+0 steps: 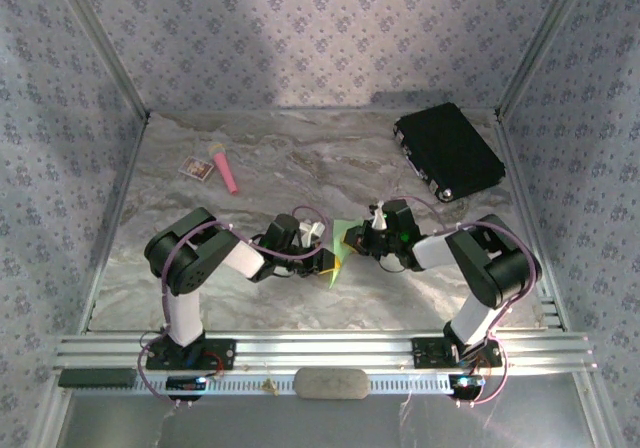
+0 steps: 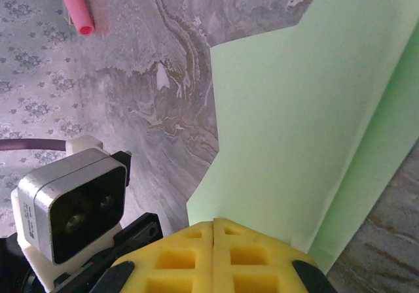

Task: Fold a paper plane with a square sheet of paper (pick it up from the middle)
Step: Fold the wing for the fifth time at the center of the table.

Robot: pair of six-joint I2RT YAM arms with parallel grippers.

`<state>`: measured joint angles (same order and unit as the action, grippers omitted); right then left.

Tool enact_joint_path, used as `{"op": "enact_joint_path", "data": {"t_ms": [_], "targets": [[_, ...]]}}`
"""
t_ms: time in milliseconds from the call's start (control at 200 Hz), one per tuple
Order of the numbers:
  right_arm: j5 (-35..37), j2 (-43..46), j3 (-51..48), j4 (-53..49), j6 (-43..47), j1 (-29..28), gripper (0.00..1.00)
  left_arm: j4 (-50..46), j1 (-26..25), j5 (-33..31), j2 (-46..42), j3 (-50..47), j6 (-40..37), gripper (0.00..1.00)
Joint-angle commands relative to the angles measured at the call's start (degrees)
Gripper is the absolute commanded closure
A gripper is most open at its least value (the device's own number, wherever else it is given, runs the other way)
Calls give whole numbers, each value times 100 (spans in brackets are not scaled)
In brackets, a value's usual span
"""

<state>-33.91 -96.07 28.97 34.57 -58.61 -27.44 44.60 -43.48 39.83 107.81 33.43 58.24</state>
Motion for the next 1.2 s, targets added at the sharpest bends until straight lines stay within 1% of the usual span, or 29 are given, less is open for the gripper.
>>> {"op": "enact_joint_path", "data": {"t_ms": [0, 585, 730, 840, 924, 1009, 1114, 1194], "targets": [[-134, -113, 149, 144, 26, 40, 95, -319, 42, -146, 282, -109, -41, 100], [-146, -481, 174, 239, 43, 78, 95, -593, 96, -199, 395, -69, 3, 100], [-69, -630, 149, 149, 78, 80, 96, -671, 112, -246, 442, -49, 12, 100], [75, -674, 118, -141, 160, 93, 97, -849, 117, -296, 418, -21, -46, 100], [94, -686, 88, -188, 171, 96, 97, -1172, 104, -356, 310, 38, -193, 95], [176, -646, 107, -402, 187, 91, 98, -1647, 86, -486, 112, 96, -414, 84], [236, -584, 90, -483, 205, 79, 98, -2337, -1, -596, -137, 260, -794, 79], [252, -579, 107, -525, 203, 73, 98, -2899, -120, -582, -206, 493, -1132, 78]]}}
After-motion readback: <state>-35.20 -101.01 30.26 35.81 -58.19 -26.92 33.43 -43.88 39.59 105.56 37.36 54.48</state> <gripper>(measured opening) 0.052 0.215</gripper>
